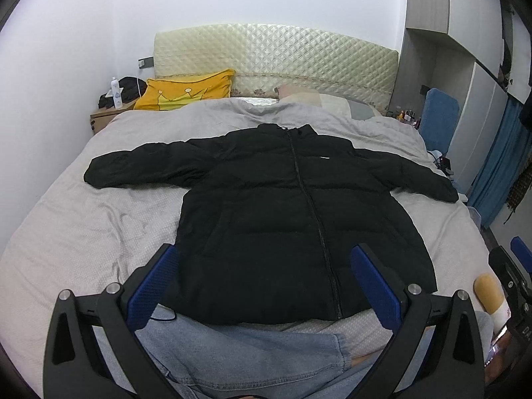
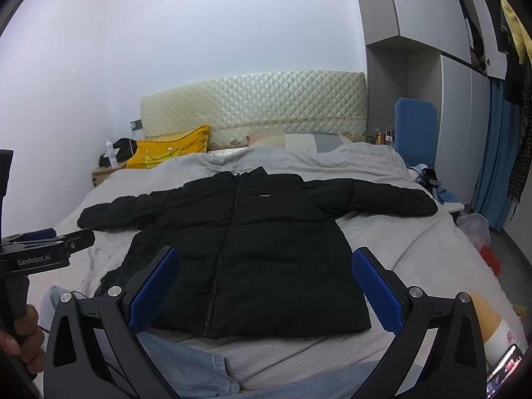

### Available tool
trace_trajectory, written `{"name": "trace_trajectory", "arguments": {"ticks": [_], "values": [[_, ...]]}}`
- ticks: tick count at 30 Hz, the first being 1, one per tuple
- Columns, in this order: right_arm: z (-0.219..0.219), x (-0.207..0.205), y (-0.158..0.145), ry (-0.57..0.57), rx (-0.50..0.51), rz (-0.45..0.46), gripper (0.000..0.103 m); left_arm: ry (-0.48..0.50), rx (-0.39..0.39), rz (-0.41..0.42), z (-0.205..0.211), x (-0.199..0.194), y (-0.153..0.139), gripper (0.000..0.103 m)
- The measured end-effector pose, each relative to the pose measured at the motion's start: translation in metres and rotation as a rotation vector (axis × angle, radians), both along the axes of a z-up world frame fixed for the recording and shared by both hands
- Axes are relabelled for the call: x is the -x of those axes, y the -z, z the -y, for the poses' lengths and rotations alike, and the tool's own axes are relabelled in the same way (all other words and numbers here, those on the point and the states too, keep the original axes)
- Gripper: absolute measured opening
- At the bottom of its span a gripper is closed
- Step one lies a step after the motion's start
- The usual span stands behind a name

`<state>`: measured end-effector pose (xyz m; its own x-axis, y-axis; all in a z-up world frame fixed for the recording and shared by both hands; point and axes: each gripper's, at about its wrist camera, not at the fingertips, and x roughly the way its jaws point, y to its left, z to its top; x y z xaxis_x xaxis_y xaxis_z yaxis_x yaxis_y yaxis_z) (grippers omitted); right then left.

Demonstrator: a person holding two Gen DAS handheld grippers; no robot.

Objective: Fold large clothes

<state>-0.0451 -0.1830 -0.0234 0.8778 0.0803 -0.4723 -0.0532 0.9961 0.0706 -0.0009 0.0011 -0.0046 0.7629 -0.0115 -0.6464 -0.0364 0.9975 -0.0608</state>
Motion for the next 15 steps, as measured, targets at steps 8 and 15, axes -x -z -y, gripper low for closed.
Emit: {"name": "trace_trajectory", "arguments": {"ticks": [8, 15], "values": [[0.0021, 0.0003, 0.0007, 0.003, -0.001, 0.002, 0.103, -0.005, -0.01, -0.003, 0.0034, -0.0014, -0.0002, 0.103], [0.0021, 0.0013, -0.0011, -0.001, 0.009, -0.001, 0.103, -0.002, -0.007, -0.01, 0.0046, -0.0014, -0.0005, 0.103]]}}
